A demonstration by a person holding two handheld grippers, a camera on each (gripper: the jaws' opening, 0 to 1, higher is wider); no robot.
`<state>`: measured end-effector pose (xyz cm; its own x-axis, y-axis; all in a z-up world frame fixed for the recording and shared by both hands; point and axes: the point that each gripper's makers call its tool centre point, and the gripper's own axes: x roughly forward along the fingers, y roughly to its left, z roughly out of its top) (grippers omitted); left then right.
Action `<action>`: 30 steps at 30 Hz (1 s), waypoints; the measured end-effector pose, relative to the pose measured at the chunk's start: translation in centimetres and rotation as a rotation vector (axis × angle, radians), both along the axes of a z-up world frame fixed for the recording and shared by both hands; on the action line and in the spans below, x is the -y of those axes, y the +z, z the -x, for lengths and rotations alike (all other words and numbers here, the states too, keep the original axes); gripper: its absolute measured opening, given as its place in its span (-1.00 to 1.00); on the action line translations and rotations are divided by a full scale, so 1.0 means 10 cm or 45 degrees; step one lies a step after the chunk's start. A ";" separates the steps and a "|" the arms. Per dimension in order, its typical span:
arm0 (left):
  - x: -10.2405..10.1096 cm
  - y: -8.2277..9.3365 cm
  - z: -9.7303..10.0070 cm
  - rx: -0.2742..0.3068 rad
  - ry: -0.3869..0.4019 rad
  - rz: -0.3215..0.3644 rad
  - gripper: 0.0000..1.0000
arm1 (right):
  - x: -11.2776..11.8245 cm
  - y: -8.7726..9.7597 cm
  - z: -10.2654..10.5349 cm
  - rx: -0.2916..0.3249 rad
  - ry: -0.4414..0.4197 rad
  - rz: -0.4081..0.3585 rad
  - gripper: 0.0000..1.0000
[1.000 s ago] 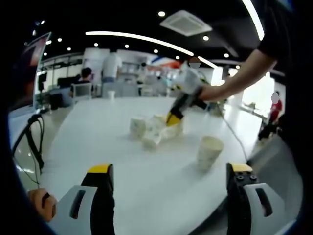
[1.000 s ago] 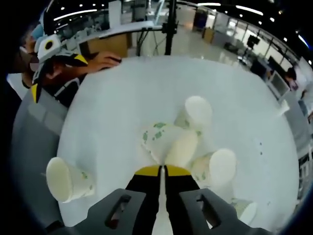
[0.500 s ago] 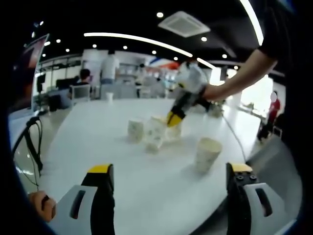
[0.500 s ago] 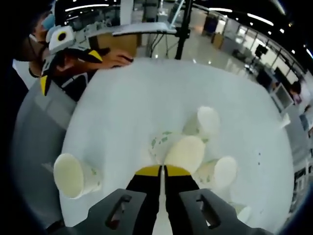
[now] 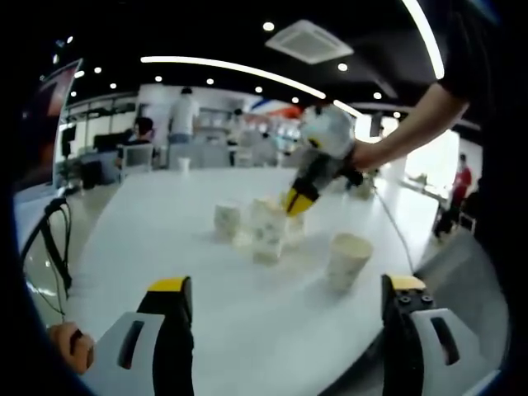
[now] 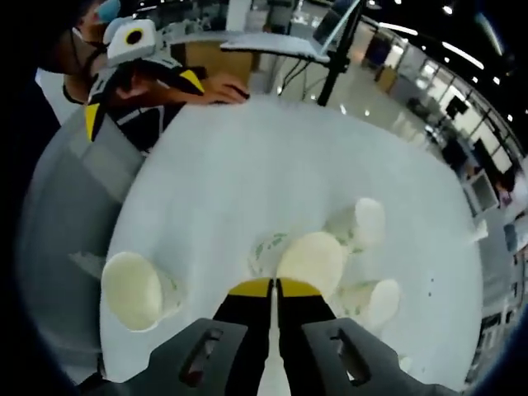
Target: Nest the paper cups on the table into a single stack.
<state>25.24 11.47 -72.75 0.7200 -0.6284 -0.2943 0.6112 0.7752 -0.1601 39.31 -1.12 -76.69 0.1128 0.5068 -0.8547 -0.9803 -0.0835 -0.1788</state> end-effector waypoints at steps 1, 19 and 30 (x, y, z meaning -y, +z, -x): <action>0.00 0.00 0.00 -0.001 -0.001 0.001 0.90 | 0.00 0.00 0.01 0.005 0.007 0.003 -1.00; 0.07 0.05 -0.03 0.011 -0.023 0.017 0.88 | 0.14 0.15 0.13 0.140 0.124 0.095 -1.00; 0.13 0.06 -0.06 0.021 -0.044 0.028 0.88 | 0.21 0.43 0.24 0.224 0.160 0.084 -1.00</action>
